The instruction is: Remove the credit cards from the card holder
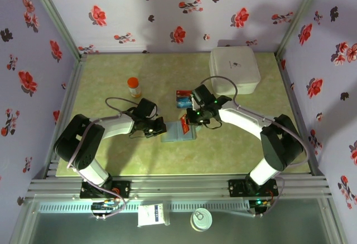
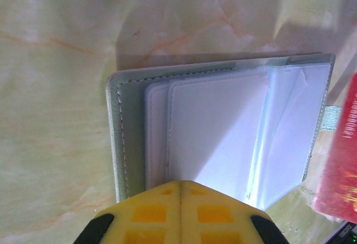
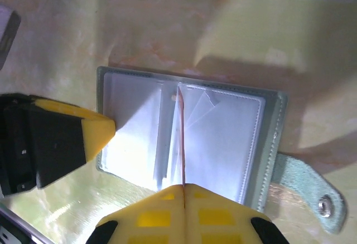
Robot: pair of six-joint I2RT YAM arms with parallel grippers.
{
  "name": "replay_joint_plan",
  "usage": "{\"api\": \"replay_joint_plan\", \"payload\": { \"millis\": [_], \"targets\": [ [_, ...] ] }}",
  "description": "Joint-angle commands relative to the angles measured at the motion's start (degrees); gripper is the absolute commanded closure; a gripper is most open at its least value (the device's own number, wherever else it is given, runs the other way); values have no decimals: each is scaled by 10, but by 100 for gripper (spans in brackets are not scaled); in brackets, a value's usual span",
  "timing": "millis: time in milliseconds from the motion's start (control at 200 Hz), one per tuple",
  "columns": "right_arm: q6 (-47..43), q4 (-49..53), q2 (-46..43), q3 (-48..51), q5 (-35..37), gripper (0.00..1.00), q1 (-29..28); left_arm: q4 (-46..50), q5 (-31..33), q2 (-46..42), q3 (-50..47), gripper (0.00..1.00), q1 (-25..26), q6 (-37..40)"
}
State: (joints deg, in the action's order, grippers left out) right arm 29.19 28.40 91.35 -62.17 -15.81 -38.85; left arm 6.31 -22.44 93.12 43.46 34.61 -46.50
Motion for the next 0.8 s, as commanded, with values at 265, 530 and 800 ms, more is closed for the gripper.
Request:
{"api": "replay_joint_plan", "payload": {
  "millis": [265, 530, 800],
  "targets": [
    [-364, 140, -31, -76, 70, 100, 6, 43, 14, -31, 14, 93, -3, 18],
    [-567, 190, 6, -142, 75, 100, 10, 54, 16, -56, 14, 88, -3, 16],
    [-736, 227, 78, -224, 103, 100, 22, 94, 33, -95, 8, 86, -5, 19]
  ]
}}
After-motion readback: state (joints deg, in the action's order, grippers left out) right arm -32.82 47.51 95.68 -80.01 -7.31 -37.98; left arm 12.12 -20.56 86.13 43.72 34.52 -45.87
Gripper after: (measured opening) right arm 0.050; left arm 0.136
